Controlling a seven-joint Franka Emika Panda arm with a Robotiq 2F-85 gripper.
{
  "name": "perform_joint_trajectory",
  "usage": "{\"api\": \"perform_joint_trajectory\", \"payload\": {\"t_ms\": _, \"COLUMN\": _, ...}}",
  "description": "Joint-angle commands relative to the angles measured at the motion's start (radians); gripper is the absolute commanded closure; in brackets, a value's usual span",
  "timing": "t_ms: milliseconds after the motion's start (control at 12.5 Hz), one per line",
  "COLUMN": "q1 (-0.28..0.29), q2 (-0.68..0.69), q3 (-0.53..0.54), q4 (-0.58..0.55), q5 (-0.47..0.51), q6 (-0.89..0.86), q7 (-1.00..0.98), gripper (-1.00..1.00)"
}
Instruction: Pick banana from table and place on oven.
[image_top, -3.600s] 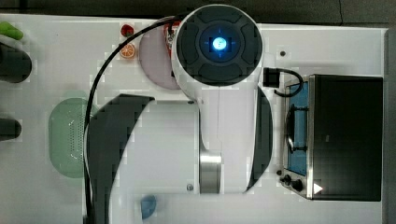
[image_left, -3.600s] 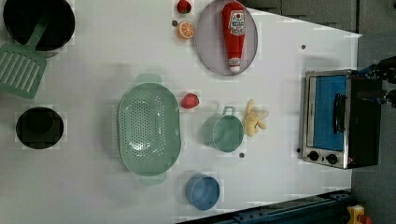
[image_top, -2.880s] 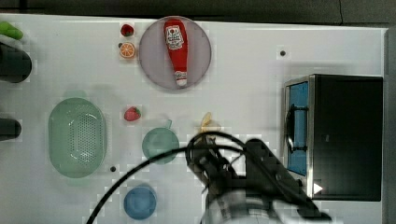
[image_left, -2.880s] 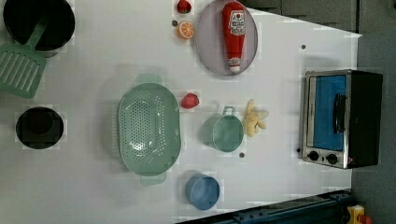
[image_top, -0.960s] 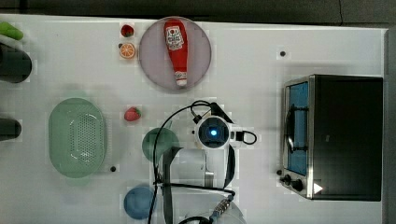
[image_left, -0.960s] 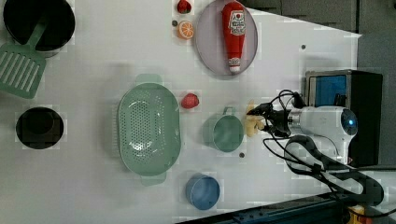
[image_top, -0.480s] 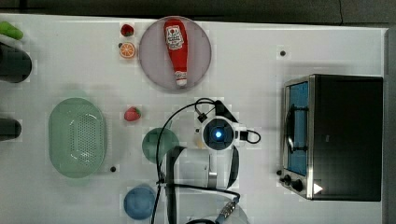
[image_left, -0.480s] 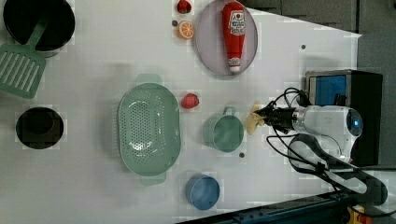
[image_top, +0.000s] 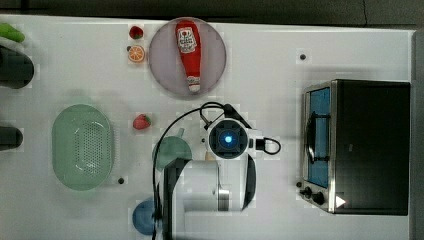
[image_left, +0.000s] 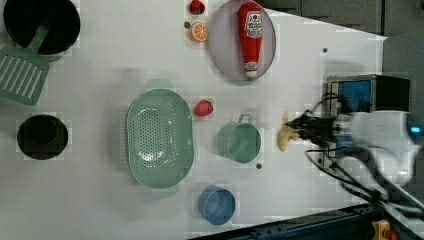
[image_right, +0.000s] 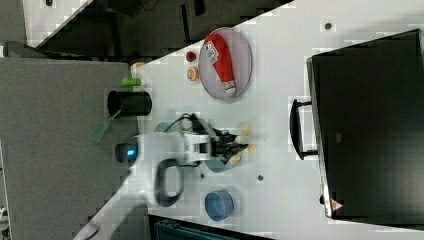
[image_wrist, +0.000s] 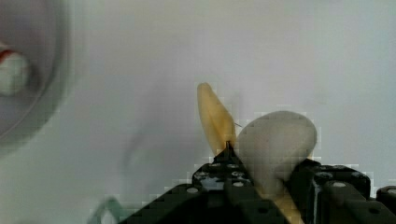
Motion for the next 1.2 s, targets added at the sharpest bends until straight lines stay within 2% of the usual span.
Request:
{"api": "perform_joint_trajectory", "payload": {"t_ms": 80, "q1": -0.014, "q2": -0.232, "q3": 0.014, "q4": 0.135, "q5": 0.007, "q6": -0.261, "q7": 0.003, "gripper": 0.47}}
{"api": "perform_joint_trajectory", "payload": {"t_ms": 320, "q1": -0.012, "q2": -0.344, "q3": 0.022, "q4": 0.315, "q5": 0.007, "q6": -0.588, "q7": 0.003, "gripper": 0.47}}
{"api": "perform_joint_trajectory", "payload": {"t_ms": 480, "q1": -0.014, "q2": -0.352, "q3": 0.021, "q4": 0.425, "q5": 0.007, "q6": -0.721, "q7": 0.003, "gripper": 0.47}}
{"api": "perform_joint_trajectory", "payload": {"t_ms": 800, "q1": -0.039, "q2": -0.270, "q3": -0.060, "q4": 0.530, "q5": 0.003, "q6": -0.734, "q7": -0.041, "gripper": 0.47}}
{"api": "perform_joint_trajectory", "payload": {"t_ms": 1200, "q1": -0.067, "q2": -0.145, "q3": -0.308, "q4": 0.575, "q5": 0.002, "q6": -0.684, "q7": -0.430, "gripper": 0.47}}
